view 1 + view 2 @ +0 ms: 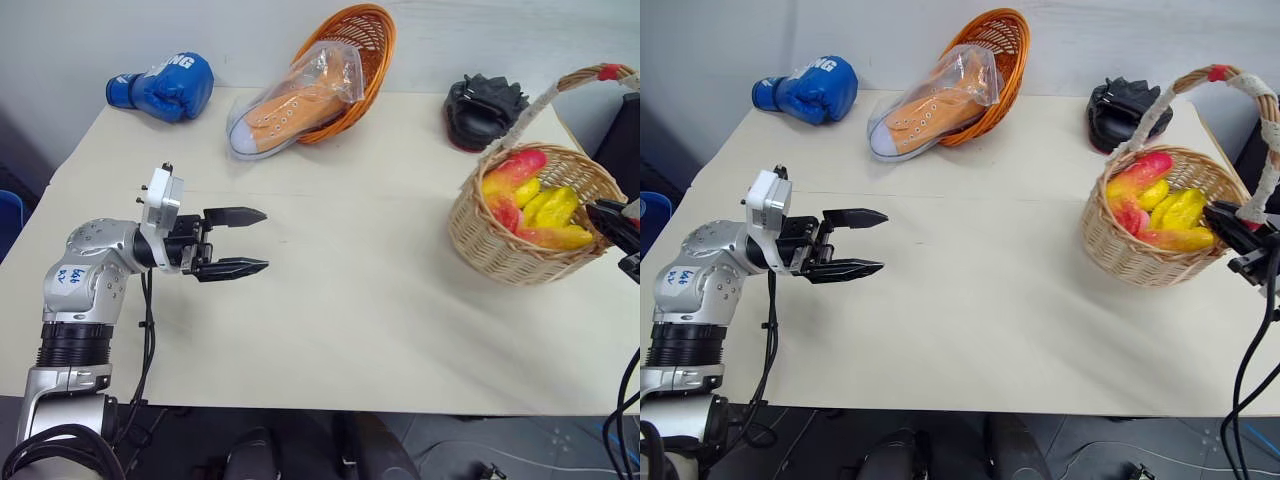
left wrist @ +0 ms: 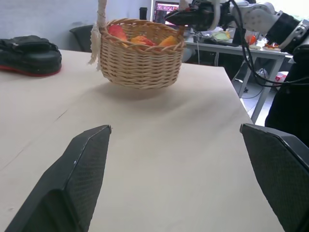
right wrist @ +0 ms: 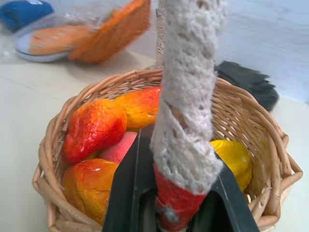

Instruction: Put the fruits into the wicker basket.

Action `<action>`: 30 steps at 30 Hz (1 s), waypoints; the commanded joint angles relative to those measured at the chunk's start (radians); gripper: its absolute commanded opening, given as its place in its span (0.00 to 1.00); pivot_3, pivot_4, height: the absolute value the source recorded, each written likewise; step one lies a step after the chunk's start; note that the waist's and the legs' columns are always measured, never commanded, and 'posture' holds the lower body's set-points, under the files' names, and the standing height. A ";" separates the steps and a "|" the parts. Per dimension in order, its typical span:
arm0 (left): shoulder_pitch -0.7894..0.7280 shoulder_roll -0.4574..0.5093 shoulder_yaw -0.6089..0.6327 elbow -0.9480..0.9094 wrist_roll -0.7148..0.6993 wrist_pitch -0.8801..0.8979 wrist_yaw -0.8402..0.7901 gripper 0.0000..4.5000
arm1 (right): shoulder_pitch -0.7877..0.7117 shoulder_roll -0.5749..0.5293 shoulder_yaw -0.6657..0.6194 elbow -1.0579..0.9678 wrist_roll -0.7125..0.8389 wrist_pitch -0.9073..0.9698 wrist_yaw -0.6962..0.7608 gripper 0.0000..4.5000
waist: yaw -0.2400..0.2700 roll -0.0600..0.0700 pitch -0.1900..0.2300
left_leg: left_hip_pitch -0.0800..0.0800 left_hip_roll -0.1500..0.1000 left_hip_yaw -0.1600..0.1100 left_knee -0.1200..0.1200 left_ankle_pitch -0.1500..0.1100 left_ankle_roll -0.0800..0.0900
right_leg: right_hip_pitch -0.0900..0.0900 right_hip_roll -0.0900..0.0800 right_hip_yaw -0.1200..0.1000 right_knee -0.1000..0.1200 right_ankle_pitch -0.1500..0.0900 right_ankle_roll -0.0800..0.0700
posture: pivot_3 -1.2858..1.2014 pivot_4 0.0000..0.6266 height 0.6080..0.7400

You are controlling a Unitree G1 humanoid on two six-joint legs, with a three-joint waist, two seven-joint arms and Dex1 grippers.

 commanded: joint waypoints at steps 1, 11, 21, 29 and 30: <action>-0.012 0.009 0.018 -0.020 0.001 -0.010 0.006 1.00 | -0.073 0.003 0.020 0.129 -0.044 -0.091 -0.001 0.04 | -0.001 0.003 0.002 | 0.000 0.000 0.000 0.000 0.000 0.000 | 0.000 0.000 0.000 0.000 0.000 0.000 | 0.52 0.24 1.00; 0.018 0.017 0.032 -0.048 -0.002 -0.001 0.043 1.00 | -0.002 0.007 -0.012 0.094 -0.009 -0.080 0.045 0.49 | -0.003 0.007 0.003 | 0.000 0.000 0.000 0.001 0.000 0.000 | 0.000 -0.001 0.000 0.001 0.000 0.001 | 0.52 0.24 1.00; 0.299 0.150 0.174 -0.197 -0.002 0.074 0.132 1.00 | 0.582 0.023 -0.192 -0.362 -0.045 -0.207 0.297 1.00 | -0.001 0.009 0.003 | 0.004 0.000 -0.001 -0.004 0.001 -0.001 | 0.003 -0.001 0.000 -0.001 -0.001 0.002 | 0.52 0.24 1.00; 0.513 -0.004 0.170 -0.139 0.233 -0.341 0.300 1.00 | 0.478 0.231 0.253 -0.469 -0.151 -0.351 0.259 1.00 | -0.019 0.004 0.001 | 0.017 0.001 -0.002 -0.007 -0.005 0.006 | 0.022 -0.004 -0.003 -0.013 0.002 0.000 | 0.52 0.24 1.00; 0.538 -0.017 0.171 -0.169 0.238 -0.356 0.316 1.00 | 0.436 0.254 0.308 -0.459 -0.175 -0.366 0.251 1.00 | -0.022 0.004 0.001 | 0.017 0.001 -0.002 -0.007 -0.005 0.006 | 0.021 -0.004 -0.003 -0.013 0.002 -0.001 | 0.52 0.24 1.00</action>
